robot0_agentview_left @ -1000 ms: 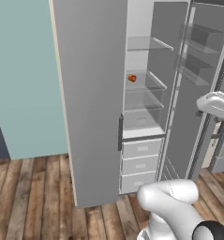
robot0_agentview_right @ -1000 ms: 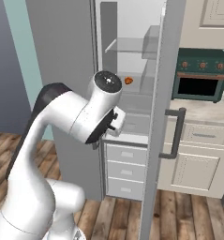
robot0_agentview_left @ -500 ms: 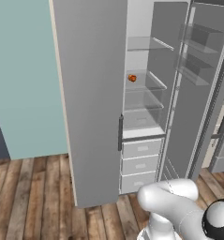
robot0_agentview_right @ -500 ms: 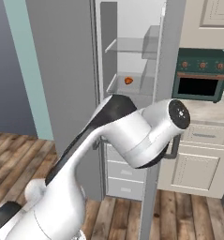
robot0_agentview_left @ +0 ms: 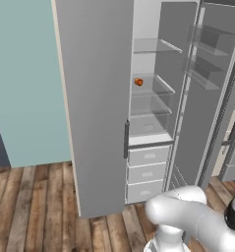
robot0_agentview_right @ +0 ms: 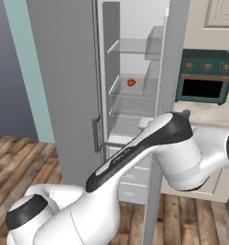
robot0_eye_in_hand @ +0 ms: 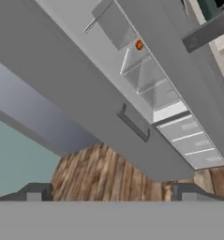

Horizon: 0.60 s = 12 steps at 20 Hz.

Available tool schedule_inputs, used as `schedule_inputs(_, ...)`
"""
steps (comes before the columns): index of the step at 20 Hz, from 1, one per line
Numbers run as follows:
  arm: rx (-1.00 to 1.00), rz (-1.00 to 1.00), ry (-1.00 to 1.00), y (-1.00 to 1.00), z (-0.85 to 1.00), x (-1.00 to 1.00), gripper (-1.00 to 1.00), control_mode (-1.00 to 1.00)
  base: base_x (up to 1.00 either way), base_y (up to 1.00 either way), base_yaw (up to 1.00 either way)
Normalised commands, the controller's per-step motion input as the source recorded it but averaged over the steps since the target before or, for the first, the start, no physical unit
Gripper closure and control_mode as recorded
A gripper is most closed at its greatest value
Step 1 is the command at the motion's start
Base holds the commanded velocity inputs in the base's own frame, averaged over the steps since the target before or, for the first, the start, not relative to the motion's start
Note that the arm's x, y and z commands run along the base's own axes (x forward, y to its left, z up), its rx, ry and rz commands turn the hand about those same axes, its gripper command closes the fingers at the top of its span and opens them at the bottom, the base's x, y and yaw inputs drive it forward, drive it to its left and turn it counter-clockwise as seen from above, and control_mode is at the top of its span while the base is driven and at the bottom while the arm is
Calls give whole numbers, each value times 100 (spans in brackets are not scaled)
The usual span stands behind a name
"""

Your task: There's a chicken drumstick in the fridge that needs to be moved to the freezer for freezing. Pick up the chicken drumstick from the fridge, place it on any shelf in the freezer, and close the fridge and freezer doors when done.

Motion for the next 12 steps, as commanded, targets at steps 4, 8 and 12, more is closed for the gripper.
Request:
schedule_inputs(4,4,9,-26,-90,-23,32,-100,-100,0,0,0)
schedule_inputs(8,0,5,-18,-69,-36,30,-100,-100,0,0,0)
schedule_inputs(12,0,7,-22,-54,-38,25,-100,-100,0,0,0)
